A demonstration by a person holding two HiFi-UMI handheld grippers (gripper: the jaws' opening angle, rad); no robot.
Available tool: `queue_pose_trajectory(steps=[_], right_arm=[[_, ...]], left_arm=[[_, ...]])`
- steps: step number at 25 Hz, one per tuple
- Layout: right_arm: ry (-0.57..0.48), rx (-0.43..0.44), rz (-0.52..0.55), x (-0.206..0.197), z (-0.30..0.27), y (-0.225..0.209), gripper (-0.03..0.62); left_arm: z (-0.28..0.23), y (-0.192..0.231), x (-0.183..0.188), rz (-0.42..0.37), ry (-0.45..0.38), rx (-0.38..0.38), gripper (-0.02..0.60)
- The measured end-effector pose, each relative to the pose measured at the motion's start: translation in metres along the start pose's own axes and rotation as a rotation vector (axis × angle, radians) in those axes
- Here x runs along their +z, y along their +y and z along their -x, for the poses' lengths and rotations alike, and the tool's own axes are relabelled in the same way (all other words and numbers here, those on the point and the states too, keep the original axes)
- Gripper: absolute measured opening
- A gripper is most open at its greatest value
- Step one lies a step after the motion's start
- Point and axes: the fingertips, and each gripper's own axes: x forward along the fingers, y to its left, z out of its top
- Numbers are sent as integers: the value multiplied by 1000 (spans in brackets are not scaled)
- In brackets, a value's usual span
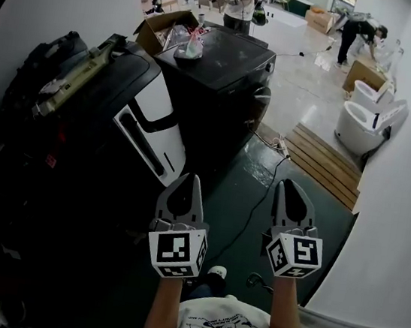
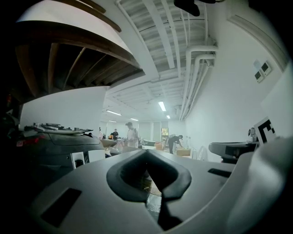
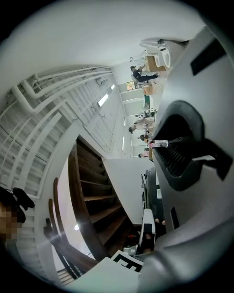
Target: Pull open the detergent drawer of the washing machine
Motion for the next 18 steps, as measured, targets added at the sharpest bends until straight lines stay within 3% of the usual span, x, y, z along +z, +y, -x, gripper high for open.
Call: queue_pose_trajectory(steps=[8,18], right_arm=[[11,1,-4,-15,-51,7,156],[43,-20,-29,-30,-90,-5,181]], left_arm=[[-49,27,-10,0,14,-29,14],[-97,39,-25,11,54,-55,14]])
